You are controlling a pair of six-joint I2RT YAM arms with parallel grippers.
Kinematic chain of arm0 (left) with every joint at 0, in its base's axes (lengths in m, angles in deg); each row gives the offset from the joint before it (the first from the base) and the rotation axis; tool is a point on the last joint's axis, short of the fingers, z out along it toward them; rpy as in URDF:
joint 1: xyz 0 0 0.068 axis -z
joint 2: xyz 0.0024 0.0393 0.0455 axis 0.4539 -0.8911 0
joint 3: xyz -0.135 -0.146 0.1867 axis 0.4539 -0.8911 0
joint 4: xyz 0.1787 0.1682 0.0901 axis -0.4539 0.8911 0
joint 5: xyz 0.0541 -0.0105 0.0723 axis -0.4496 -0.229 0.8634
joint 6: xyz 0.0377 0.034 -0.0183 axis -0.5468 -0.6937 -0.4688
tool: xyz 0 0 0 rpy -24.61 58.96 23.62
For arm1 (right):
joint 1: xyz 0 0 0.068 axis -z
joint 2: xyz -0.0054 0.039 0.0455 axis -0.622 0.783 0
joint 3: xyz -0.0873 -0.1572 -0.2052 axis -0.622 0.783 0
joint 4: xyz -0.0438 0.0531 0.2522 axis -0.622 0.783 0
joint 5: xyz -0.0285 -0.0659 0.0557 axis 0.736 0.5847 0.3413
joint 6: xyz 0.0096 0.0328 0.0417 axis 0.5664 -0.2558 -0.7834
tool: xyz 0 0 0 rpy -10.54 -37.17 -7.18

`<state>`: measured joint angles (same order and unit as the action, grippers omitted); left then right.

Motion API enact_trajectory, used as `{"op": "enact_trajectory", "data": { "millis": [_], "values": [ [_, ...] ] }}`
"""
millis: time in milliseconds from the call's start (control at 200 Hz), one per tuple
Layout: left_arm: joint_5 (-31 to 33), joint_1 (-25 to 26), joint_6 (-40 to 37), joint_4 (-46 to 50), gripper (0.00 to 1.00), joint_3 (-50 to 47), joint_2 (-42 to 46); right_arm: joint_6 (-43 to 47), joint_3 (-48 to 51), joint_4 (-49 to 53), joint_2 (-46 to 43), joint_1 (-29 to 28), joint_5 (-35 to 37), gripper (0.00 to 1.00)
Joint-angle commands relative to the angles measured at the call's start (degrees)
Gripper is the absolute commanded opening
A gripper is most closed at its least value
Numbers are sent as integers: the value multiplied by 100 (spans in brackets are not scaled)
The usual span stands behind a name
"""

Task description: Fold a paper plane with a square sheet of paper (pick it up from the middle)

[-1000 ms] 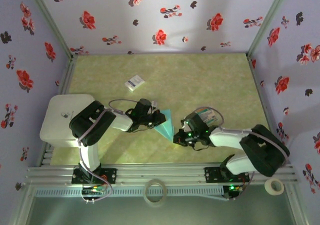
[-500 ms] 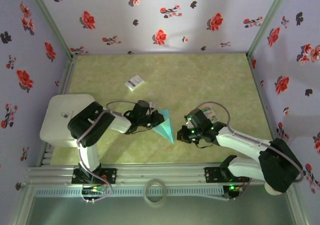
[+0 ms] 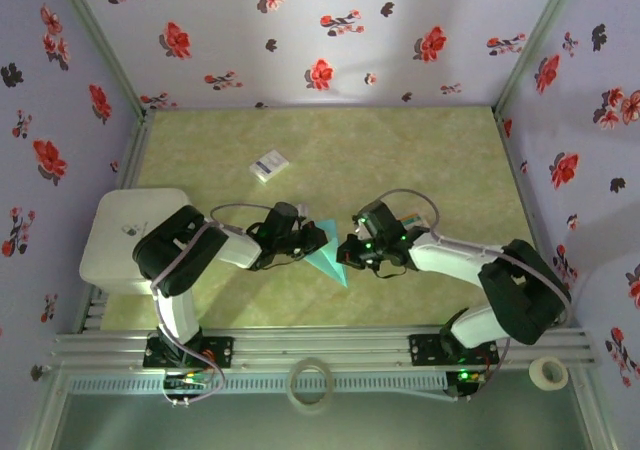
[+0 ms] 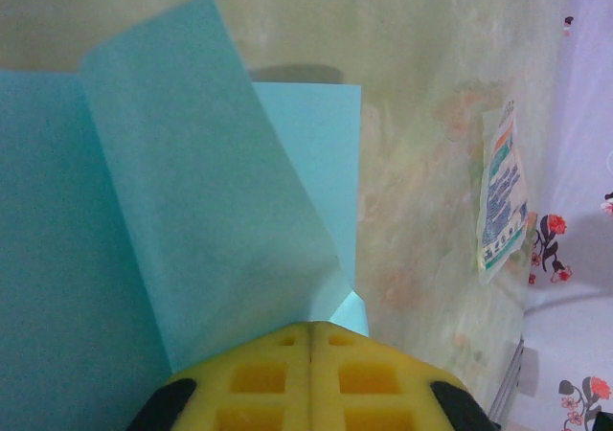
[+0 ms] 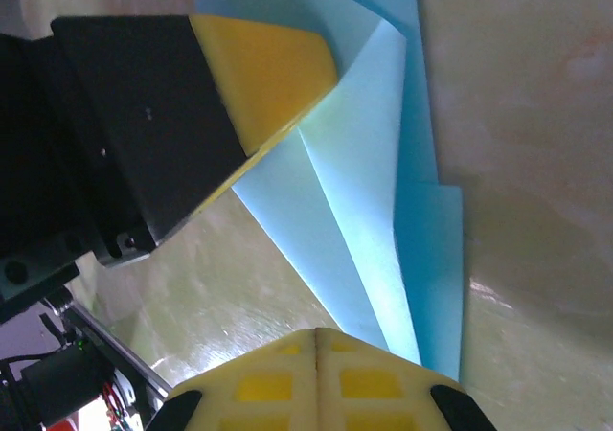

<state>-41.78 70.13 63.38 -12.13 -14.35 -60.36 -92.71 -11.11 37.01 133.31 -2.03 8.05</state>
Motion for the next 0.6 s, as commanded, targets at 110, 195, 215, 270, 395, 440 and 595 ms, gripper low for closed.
{"op": "enact_trajectory", "data": {
  "millis": [110, 195, 215, 270, 395, 440, 595],
  "values": [
    [189, -7, -102, 666, 1, -67, -175, -192, -126, -565, 339, 24, -257, 0],
    [171, -25, -118, 644, 1, -63, -180, -209, -136, -651, 445, 24, -291, 0],
    [163, -30, -113, 644, 1, -59, -182, -218, -140, -698, 467, 24, -301, 0],
    [164, -33, -116, 644, 1, -59, -176, -231, -163, -744, 570, 24, -319, 0],
    [168, -33, -115, 670, 1, -57, -158, -169, -262, -729, 816, 24, -302, 0],
    [156, -33, -118, 670, 1, -54, -150, -138, -262, -649, 922, 32, -256, 0],
    [76, -73, -217, 789, 2, 57, -32, -69, 85, -357, 1016, 32, 6, 0]
  ]
}}
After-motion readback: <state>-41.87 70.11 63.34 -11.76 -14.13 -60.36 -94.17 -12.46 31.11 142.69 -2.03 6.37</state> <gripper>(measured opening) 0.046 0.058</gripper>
